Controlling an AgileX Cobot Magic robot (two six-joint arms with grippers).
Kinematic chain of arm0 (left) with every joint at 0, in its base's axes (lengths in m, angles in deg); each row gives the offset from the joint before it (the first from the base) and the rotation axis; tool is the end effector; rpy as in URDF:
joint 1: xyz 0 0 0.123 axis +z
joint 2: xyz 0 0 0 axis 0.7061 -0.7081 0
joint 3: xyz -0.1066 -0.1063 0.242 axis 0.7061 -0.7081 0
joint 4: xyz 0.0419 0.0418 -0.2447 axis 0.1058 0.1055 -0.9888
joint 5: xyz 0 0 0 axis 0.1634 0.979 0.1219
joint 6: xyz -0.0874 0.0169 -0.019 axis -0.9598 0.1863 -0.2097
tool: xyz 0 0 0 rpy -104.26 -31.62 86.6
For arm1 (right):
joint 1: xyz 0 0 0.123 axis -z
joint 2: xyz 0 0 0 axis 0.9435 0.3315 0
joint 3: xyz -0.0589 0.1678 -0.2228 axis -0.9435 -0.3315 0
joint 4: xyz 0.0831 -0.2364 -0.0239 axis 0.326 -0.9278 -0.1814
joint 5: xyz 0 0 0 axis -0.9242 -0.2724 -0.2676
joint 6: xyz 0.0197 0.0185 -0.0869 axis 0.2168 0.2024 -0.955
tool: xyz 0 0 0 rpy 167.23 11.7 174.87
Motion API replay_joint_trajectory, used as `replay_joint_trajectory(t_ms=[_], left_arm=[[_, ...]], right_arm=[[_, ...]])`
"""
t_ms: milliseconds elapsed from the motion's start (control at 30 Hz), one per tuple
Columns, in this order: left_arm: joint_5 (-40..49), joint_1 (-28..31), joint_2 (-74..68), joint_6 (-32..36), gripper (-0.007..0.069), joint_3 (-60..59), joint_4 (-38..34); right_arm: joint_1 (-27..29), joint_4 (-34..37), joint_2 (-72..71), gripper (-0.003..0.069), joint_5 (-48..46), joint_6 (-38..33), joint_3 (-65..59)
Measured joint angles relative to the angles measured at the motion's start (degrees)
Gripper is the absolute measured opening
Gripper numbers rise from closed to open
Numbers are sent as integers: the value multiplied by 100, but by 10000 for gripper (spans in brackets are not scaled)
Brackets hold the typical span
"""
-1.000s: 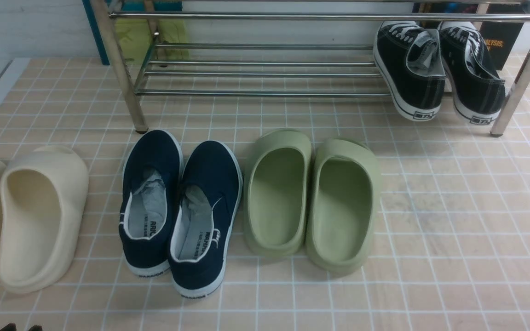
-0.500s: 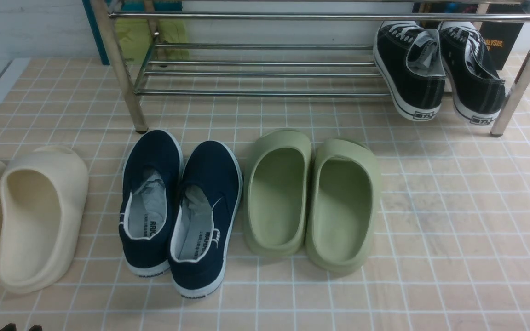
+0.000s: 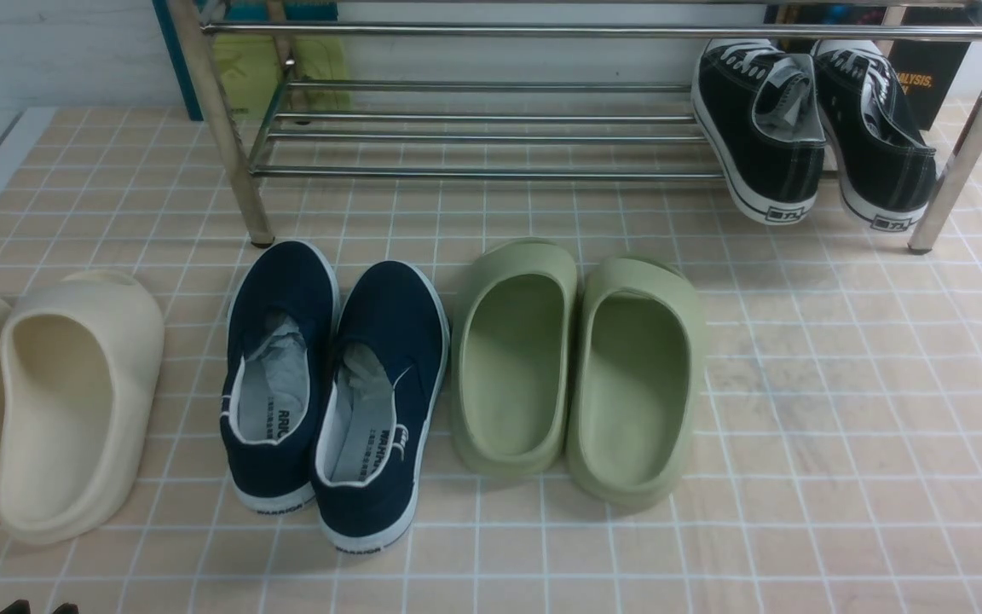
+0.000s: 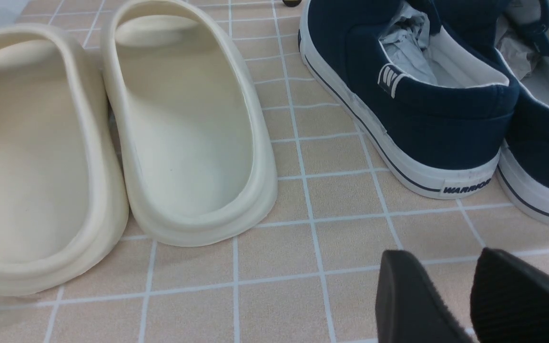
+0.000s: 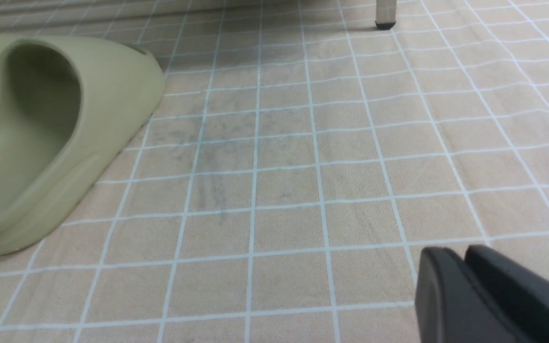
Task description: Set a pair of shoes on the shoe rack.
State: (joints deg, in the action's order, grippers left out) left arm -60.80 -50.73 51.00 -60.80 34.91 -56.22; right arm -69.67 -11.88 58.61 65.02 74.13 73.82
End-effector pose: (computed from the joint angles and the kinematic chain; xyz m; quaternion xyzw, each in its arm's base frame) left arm 0.0519 -0.0062 0.1724 0.0615 0.8040 -0.0209 0.5910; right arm 0.0523 0.0015 0.1748 0.0626 0.8012 0.0520 0.5929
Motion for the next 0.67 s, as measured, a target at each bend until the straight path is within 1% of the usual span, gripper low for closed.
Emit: replay_joint_trajectory(t_ms=[667], left_arm=[[0, 0, 0, 0, 239, 0, 0]], right_arm=[[0, 0, 0, 94, 0, 0, 0]])
